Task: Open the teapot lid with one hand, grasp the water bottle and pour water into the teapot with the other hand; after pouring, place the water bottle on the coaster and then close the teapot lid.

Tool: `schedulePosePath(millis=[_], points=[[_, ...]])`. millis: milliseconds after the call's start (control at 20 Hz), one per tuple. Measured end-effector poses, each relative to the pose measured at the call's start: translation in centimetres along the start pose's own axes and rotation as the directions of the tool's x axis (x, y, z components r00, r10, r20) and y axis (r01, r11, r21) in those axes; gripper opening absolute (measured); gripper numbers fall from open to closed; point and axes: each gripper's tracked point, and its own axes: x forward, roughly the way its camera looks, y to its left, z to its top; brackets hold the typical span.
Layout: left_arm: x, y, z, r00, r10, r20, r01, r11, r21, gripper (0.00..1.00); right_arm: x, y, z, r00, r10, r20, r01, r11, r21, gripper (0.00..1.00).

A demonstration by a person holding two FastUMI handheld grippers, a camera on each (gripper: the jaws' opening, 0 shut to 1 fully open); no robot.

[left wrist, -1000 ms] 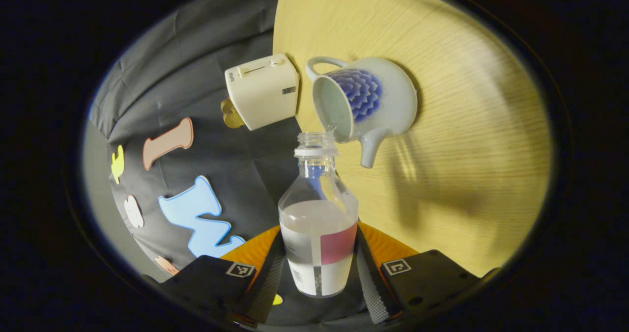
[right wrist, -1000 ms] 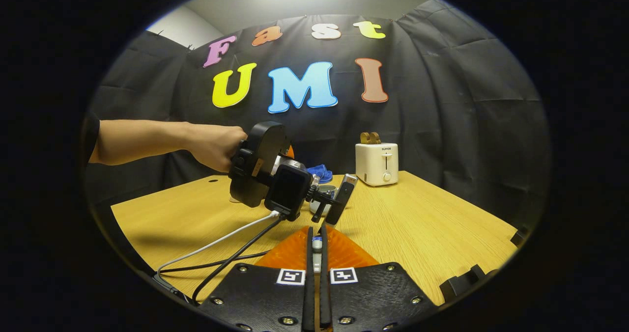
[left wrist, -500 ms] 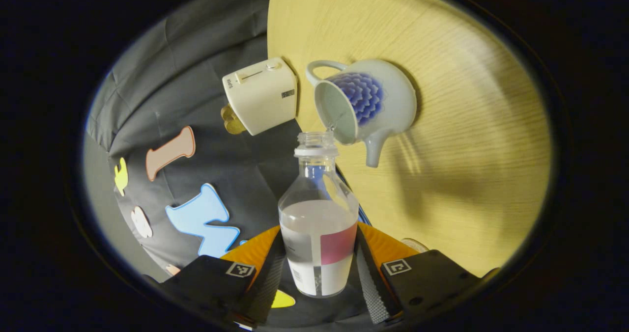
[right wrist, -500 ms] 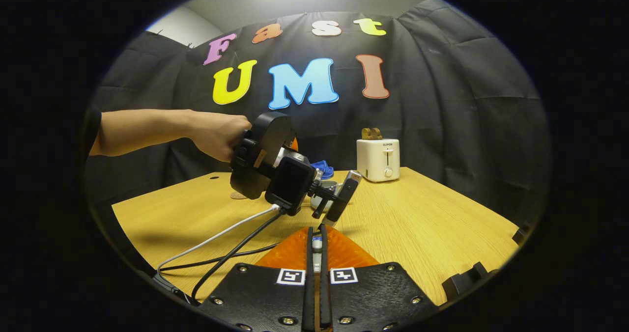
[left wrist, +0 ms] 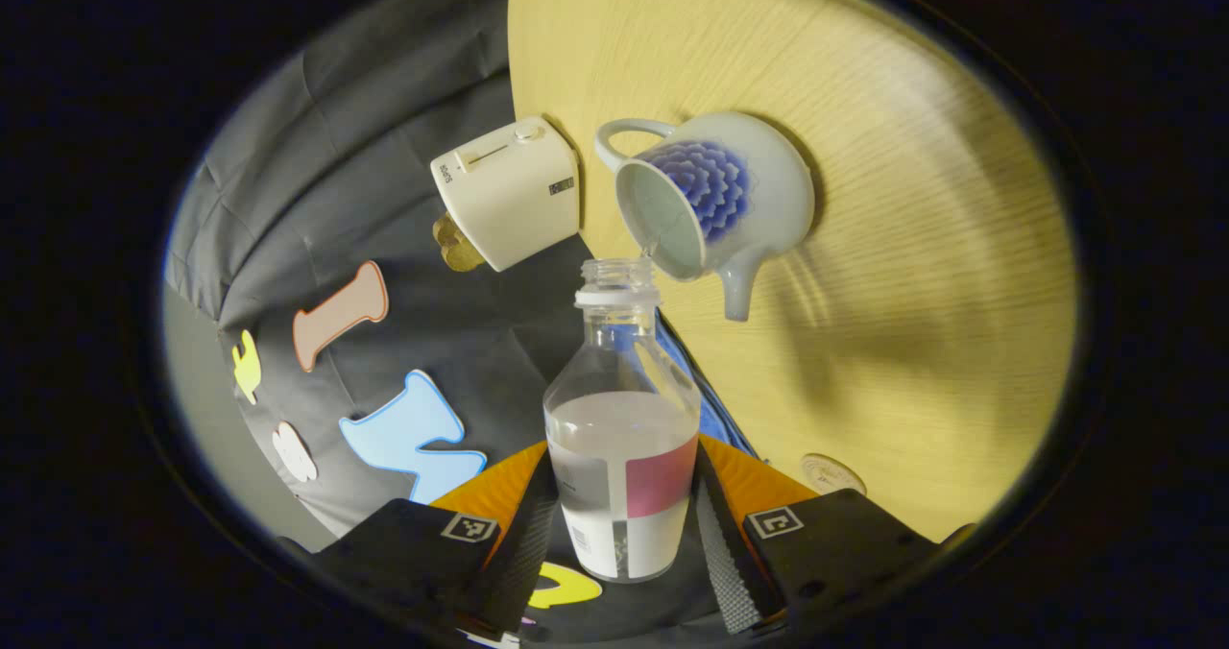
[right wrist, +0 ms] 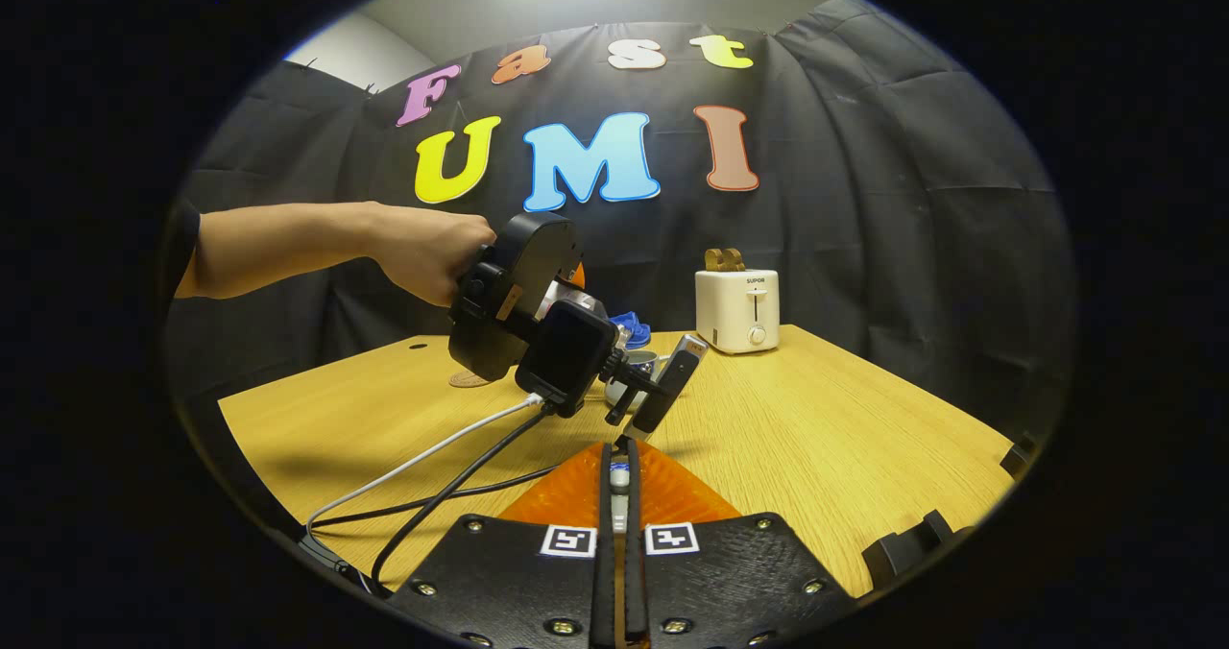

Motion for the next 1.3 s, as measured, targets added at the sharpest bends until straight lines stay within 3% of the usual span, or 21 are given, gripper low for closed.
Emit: schedulePosePath(millis=[450,500,550,950,1300], points=[[-0.2,0.5,0.3,1.0,0.018,0.011,-0.018,0.999,0.028,0.85,0.1,0.0,-0.1,1.0,0.0,-0.005,0.0,1.0,-0.003,0.04],[-0.2,0.5,0.2,1.0,0.02,0.009,-0.02,0.999,0.029,0.73,0.2,0.1,0.0,1.0,0.001,-0.006,-0.001,1.0,-0.006,0.04],[-0.2,0.6,0.2,1.0,0.023,0.01,-0.023,0.999,0.032,0.85,0.2,0.2,0.0,1.0,0.003,-0.006,-0.003,1.0,-0.008,0.04],[-0.4,1.0,0.4,0.999,0.037,0.018,-0.038,0.997,0.061,0.85,0.4,0.2,-0.1,1.0,0.004,-0.014,-0.004,1.0,-0.013,0.04],[0.6,-0.3,0.9,0.997,0.008,0.077,-0.003,0.998,-0.069,0.86,0.2,0.1,-0.1,1.0,-0.003,-0.014,0.003,1.0,-0.018,0.04]])
